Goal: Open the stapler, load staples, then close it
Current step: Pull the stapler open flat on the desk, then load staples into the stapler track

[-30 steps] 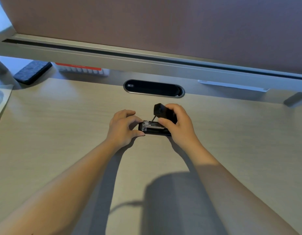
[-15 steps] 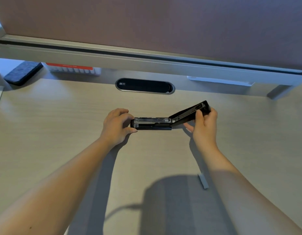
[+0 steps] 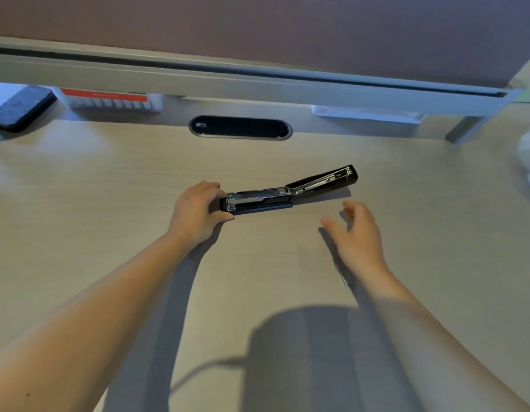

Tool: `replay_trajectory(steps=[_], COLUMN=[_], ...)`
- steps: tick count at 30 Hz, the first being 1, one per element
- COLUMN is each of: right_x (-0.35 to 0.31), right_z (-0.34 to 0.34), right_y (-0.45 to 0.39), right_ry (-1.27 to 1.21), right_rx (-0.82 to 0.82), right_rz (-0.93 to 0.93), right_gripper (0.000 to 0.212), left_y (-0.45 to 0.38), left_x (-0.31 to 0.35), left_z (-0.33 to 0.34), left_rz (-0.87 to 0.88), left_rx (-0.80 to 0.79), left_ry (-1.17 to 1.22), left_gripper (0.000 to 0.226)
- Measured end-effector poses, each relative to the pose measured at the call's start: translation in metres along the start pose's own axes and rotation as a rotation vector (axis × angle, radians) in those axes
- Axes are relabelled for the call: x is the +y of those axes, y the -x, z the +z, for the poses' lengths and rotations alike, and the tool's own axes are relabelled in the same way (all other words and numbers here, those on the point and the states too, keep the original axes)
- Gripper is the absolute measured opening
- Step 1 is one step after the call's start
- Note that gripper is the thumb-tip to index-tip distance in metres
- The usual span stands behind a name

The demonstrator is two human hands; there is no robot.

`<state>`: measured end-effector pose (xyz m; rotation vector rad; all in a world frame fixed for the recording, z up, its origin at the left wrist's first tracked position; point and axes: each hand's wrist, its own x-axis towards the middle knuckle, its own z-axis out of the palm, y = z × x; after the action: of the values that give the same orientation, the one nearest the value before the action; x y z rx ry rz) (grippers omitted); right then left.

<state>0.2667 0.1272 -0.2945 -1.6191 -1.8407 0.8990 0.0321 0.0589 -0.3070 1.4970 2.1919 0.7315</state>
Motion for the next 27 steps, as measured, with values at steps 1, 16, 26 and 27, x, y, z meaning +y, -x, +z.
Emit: replay_trajectory(steps=[1, 16, 26, 27], right_x=[0.008, 0.044, 0.021, 0.021], right_z=[-0.002, -0.006, 0.003, 0.002], right_y=[0.012, 0.079, 0.109, 0.117], right_ry=[0.086, 0.194, 0.013, -0.011], right_rx=[-0.03, 0.025, -0.035, -0.031], right_rz=[-0.022, -0.243, -0.627, -0.63], right_gripper=[0.053, 0.014, 0.018, 0.017], left_y=[0.004, 0.045, 0.103, 0.114], left_x=[0.001, 0.007, 0.017, 0.017], left_z=[0.001, 0.019, 0.027, 0.028], left_rz=[0.004, 0.064, 0.162, 0.167], left_rx=[0.001, 0.031, 0.067, 0.067], left_ry=[-0.002, -0.027, -0.005, -0.005], left_gripper=[0.04, 0.04, 0.032, 0.032])
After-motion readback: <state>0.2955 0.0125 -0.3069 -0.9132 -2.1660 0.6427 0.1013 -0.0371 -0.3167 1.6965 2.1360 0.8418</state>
